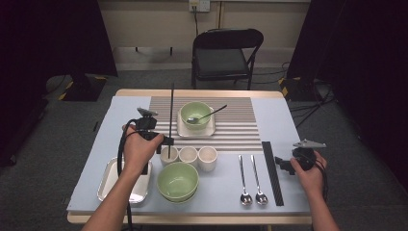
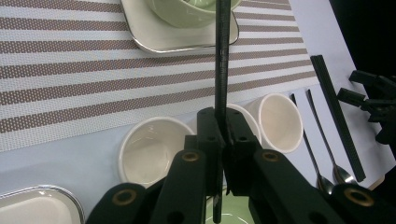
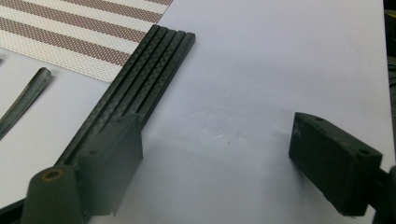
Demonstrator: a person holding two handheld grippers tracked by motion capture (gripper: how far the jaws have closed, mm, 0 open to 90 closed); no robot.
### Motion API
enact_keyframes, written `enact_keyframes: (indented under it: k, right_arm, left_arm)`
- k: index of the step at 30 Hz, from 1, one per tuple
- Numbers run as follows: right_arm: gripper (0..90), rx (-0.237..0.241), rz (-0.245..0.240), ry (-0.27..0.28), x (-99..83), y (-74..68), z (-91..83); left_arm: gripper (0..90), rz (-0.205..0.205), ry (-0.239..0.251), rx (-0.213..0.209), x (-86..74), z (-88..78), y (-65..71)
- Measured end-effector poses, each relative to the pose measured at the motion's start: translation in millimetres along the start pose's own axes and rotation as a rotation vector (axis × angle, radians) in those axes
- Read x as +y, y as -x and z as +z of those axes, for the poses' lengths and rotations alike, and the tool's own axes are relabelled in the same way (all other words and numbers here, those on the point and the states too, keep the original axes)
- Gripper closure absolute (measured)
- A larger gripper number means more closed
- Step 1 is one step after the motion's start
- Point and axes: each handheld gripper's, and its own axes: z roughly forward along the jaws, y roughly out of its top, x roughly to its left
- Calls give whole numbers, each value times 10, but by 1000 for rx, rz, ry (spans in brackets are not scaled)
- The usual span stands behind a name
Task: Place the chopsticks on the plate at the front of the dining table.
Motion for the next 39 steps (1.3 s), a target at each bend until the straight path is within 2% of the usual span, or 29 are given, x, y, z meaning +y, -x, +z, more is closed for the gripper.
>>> enact_keyframes:
  k: [13, 30, 39]
  right_arm:
    - [154, -8, -11, -4, -3, -12, 11]
    - [154, -12, -14, -6, -4, -17, 10]
    - [153, -8, -10, -7, -2, -12, 13]
  left_arm:
    - [867, -19, 6, -6, 46, -12, -49]
    - [867, -31, 1, -14, 154, 59, -94]
    - [867, -62, -5, -15, 220, 113, -165]
